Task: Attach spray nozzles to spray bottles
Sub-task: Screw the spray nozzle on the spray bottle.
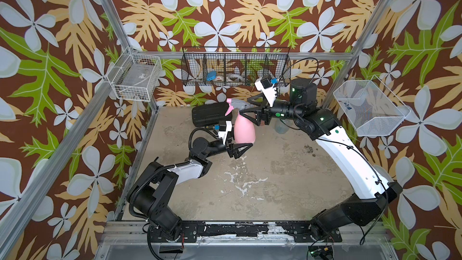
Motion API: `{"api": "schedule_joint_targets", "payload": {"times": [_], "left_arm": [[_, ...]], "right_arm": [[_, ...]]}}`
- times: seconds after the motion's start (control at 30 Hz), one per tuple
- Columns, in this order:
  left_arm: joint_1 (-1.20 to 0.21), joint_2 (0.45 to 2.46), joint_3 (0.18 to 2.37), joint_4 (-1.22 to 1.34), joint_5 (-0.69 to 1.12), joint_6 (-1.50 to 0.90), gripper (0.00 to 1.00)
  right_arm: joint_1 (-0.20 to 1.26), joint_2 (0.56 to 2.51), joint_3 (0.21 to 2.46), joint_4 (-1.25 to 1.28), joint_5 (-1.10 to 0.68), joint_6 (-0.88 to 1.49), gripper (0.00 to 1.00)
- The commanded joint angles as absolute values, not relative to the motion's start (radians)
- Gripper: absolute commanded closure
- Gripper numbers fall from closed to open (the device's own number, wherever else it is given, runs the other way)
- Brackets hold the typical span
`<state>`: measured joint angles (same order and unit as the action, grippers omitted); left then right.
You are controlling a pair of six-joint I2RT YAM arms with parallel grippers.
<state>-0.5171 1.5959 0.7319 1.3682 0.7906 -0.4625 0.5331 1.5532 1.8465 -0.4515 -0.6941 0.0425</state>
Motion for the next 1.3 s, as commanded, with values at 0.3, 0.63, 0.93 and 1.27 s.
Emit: {"api": "schedule_joint_targets", "payload": {"times": [0.3,0.63,0.93,1.27], "left_arm": [[-0.520,1.609,0.764,1.373,0.808,-0.464,0.54],[-0.520,1.605,0.777,1.341,0.811,-0.454,0.54],[-0.520,1.605,0.782,1.333,0.811,-0.456,0.55],[-0.515,1.570,0.802,1.302,0.793,-0.442,0.55]], "right_arm": [[0.574,1.603,1.908,-0.462,-0.767,0.069,0.36],[0.579,1.604,1.910,-0.481,-0.756,0.054,0.64],[0.581,1.579,1.890,-0.485,-0.747,0.043,0.87],[0.595,1.557,1.824,-0.517,-0.623,-0.007,1.00]]}}
